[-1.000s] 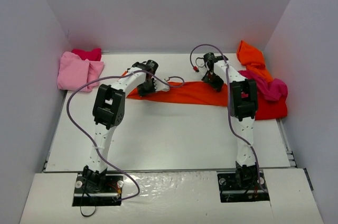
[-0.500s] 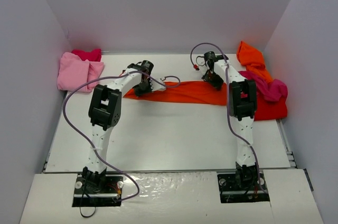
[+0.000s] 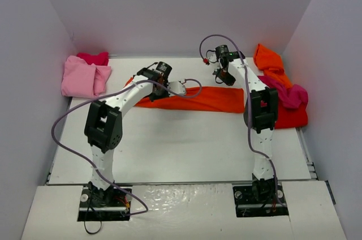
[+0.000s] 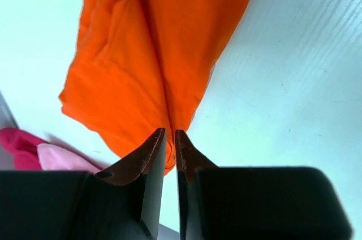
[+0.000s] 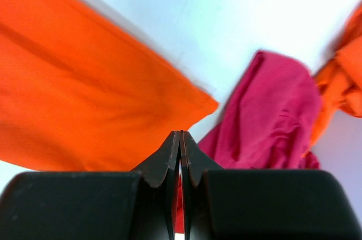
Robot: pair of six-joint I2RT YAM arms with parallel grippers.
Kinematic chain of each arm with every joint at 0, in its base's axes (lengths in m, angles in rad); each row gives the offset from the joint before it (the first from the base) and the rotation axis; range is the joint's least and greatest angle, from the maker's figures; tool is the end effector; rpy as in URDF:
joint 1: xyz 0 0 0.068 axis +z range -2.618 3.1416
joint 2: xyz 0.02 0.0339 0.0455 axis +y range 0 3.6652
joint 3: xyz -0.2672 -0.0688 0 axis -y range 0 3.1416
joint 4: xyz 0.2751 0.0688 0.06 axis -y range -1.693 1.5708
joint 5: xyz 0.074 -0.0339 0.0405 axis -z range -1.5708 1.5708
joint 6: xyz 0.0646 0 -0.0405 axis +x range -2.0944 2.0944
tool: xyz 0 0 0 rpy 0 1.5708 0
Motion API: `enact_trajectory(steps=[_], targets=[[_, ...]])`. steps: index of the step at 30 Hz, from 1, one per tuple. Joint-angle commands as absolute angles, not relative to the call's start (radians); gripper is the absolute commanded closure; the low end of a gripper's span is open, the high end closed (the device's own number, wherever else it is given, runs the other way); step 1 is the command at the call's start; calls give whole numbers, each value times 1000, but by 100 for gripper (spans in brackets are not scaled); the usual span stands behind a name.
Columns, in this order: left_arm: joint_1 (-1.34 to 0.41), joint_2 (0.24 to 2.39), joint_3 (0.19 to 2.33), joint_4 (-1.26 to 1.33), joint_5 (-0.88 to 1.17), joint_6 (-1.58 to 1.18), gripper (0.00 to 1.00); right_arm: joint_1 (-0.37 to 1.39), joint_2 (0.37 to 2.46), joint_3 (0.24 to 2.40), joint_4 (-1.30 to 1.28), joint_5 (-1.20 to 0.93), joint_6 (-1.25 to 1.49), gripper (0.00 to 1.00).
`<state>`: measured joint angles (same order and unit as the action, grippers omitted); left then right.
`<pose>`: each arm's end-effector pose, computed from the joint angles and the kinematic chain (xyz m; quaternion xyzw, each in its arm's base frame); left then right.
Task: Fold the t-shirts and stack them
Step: Fold the other side of the tshirt into a rectangle, then rotate the tshirt 90 degrees
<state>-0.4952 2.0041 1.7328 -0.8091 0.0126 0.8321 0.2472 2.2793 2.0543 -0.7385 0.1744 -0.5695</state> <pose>0.4207 -0.2281 0.2178 0.5988 0.7632 0.0347 0.2403 0.5399 0.1247 0.2005 -0.3536 0.8828 -0.1298 0.2807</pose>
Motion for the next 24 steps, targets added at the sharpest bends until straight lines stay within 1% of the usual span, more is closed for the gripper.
enact_trajectory(steps=[1, 2, 8, 19, 24], targets=[[-492, 1906, 1691, -823, -21, 828, 90, 253, 2240, 2125, -758, 244, -575, 99], [-492, 1905, 1676, -824, -27, 831, 90, 253, 2243, 2131, -756, 244, -575, 100], [-484, 1906, 1603, -823, -54, 843, 100, 254, 2370, 2194, -761, 236, -574, 100], [-422, 1940, 1568, -812, -73, 842, 100, 213, 2464, 2268, -759, 230, -582, 100], [-375, 2017, 1598, -840, -85, 843, 100, 205, 2491, 2277, -757, 221, -588, 100]])
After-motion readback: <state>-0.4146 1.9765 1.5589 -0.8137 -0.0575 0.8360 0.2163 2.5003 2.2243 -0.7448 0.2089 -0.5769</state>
